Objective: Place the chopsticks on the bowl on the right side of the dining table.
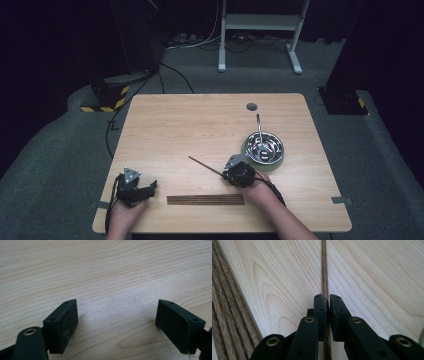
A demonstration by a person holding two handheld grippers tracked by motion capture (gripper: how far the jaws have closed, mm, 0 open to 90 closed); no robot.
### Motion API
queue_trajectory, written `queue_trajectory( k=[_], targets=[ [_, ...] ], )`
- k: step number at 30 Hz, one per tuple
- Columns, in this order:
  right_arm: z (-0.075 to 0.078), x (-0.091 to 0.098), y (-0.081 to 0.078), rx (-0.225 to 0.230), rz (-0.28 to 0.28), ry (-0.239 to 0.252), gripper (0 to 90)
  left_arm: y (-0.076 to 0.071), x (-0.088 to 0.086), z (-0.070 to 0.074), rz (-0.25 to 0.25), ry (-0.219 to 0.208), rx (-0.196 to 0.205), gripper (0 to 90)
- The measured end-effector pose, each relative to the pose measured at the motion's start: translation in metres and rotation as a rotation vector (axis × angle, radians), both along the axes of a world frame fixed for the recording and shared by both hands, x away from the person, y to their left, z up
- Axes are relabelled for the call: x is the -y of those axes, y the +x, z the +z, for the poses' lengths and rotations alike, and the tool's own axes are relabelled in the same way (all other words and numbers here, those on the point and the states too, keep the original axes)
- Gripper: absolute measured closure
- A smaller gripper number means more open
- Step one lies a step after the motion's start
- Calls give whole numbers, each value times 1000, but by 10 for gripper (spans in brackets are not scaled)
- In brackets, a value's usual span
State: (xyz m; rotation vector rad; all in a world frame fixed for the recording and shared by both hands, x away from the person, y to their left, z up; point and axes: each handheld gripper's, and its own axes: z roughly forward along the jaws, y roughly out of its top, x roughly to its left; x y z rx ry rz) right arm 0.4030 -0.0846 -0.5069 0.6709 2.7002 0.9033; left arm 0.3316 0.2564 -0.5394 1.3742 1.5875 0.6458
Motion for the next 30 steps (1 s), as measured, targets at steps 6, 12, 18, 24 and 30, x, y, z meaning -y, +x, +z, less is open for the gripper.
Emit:
queue_trajectory(
  k=[6, 12, 18, 24, 30],
  targets=[
    [9, 7, 1, -2, -12, 26, 841, 0, 1, 0, 5, -8, 7, 182],
    [24, 19, -2, 35, -31, 30, 842, 0, 0, 0, -1, 0, 0, 182],
    [36, 39, -2, 75, -64, 41, 842, 1, 1, 0, 6, -9, 8, 182],
    [46, 61, 0, 86, -127, 64, 842, 1, 1, 0, 5, -13, 9, 183],
    [56, 81, 5, 122, -166, 63, 842, 0, 0, 0, 2, -7, 3, 185]
  ],
)
